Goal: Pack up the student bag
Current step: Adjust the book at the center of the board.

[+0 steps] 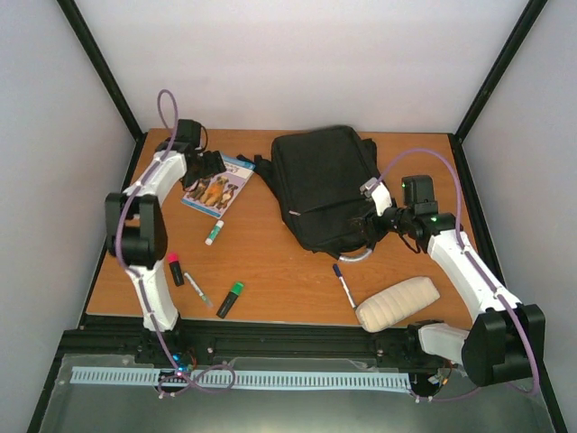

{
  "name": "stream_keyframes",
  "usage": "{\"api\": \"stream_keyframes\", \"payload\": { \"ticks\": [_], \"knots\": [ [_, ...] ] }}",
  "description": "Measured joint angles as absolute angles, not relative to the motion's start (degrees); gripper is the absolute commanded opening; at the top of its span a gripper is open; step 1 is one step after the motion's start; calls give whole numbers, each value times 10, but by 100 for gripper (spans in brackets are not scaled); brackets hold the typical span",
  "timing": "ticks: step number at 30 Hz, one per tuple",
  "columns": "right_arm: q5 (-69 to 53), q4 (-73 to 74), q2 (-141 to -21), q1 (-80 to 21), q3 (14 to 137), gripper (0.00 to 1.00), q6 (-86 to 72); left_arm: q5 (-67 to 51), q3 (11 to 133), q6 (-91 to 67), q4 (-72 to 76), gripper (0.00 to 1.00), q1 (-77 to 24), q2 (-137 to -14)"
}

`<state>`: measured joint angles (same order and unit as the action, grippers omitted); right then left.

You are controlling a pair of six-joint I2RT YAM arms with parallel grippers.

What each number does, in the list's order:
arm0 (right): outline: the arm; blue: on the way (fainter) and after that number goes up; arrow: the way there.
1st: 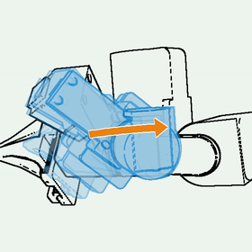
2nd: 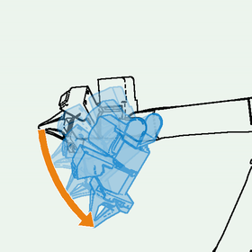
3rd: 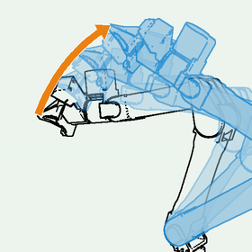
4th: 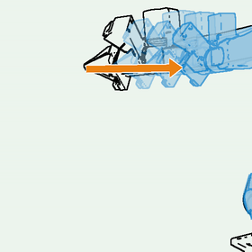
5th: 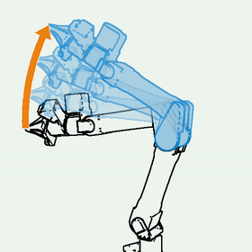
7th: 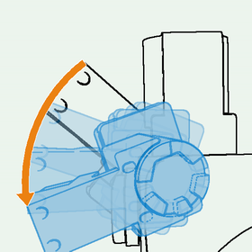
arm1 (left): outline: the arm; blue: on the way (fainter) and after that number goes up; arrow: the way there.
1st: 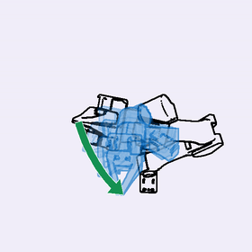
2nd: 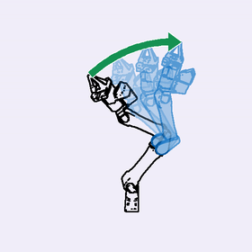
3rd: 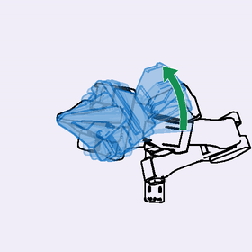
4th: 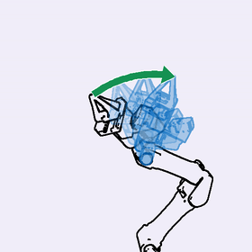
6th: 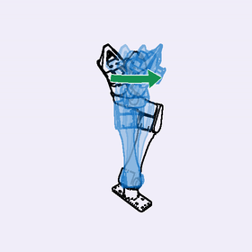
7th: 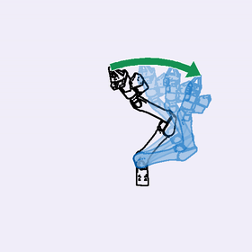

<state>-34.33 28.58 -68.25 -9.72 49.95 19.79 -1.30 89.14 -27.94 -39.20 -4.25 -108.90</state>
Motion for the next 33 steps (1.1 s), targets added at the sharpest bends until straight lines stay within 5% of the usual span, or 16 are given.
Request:
{"api": "stream_keyframes", "payload": {
  "ticks": [9, 15, 25, 33],
  "knots": [
    [-375, 291, -677, -97, 500, 56, 199, -15, 1135, -205, -435, 96, -18, -1326],
    [-387, 292, -685, -97, 500, 56, 197, -30, 1211, -172, -468, 95, 0, -1381],
    [-375, 268, -718, -193, 538, 52, 129, -63, 1169, -139, -488, 92, -1, -1379],
    [-364, 233, -923, -335, 691, 47, 69, -91, 998, -152, -452, 89, -17, -1275]
  ]
}}
